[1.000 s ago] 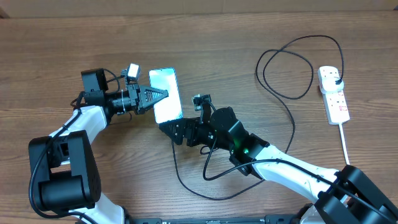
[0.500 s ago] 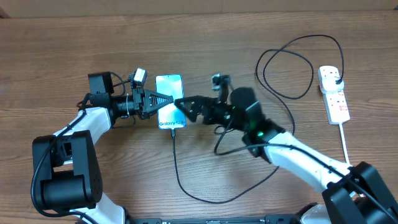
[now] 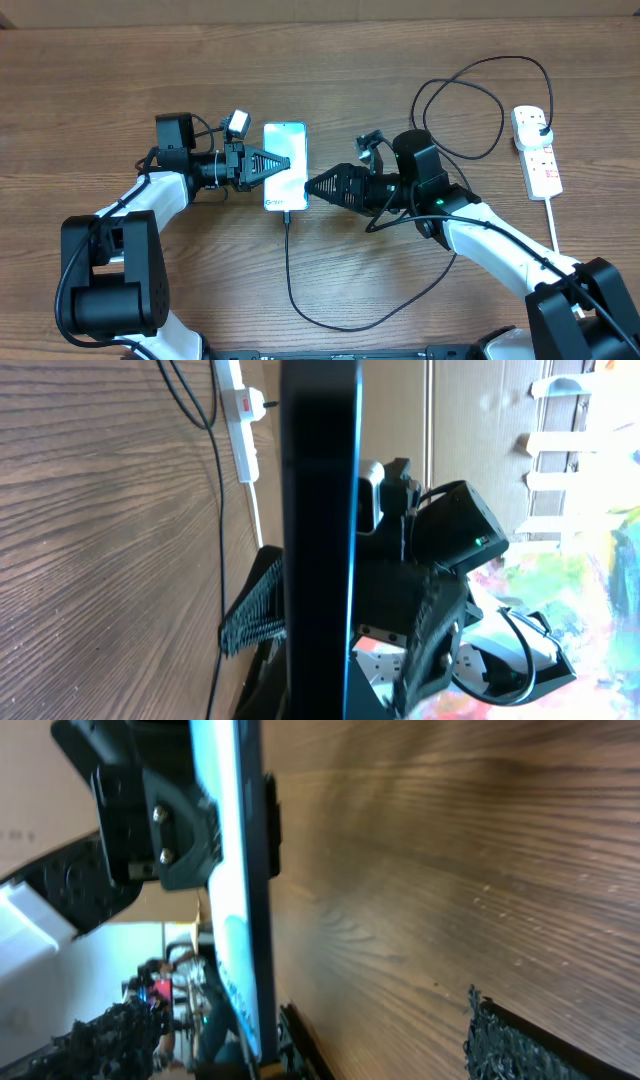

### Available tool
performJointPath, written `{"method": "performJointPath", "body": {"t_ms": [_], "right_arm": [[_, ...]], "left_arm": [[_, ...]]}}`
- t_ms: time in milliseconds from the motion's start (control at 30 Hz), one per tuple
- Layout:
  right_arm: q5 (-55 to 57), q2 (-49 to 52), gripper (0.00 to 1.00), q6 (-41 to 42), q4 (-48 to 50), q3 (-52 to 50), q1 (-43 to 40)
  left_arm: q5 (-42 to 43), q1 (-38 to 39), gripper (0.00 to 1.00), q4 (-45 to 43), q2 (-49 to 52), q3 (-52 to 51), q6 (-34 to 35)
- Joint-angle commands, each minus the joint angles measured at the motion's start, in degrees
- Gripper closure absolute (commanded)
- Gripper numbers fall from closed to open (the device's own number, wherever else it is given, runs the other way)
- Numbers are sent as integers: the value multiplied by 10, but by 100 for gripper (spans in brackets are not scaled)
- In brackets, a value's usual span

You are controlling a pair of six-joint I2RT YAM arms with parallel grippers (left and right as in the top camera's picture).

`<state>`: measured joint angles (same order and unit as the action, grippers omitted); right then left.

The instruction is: Plug charger to phone and switch on socket

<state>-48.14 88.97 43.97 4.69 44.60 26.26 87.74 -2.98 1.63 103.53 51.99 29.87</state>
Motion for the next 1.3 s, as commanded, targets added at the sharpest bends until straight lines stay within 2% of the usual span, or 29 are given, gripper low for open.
{"method": "performJointPath", "body": {"t_ms": [0, 67, 200, 967, 1133, 1267], "right_arm": [[-21, -11, 0, -23, 9, 8, 11], [-20, -11, 0, -23, 12, 8, 16], [3, -11, 8, -23, 12, 8, 21], [-13, -11, 12, -24, 10, 8, 27], [-30, -11, 22, -25, 10, 8, 27], [-30, -11, 37, -25, 10, 8, 27]], "left_arm": [[28, 0, 96, -5, 3, -1, -7], [28, 0, 96, -7, 3, -1, -7], [28, 0, 96, -7, 3, -1, -7], [28, 26, 96, -33, 3, -1, -7], [28, 26, 96, -32, 3, -1, -7], [28, 30, 96, -32, 3, -1, -5]]}}
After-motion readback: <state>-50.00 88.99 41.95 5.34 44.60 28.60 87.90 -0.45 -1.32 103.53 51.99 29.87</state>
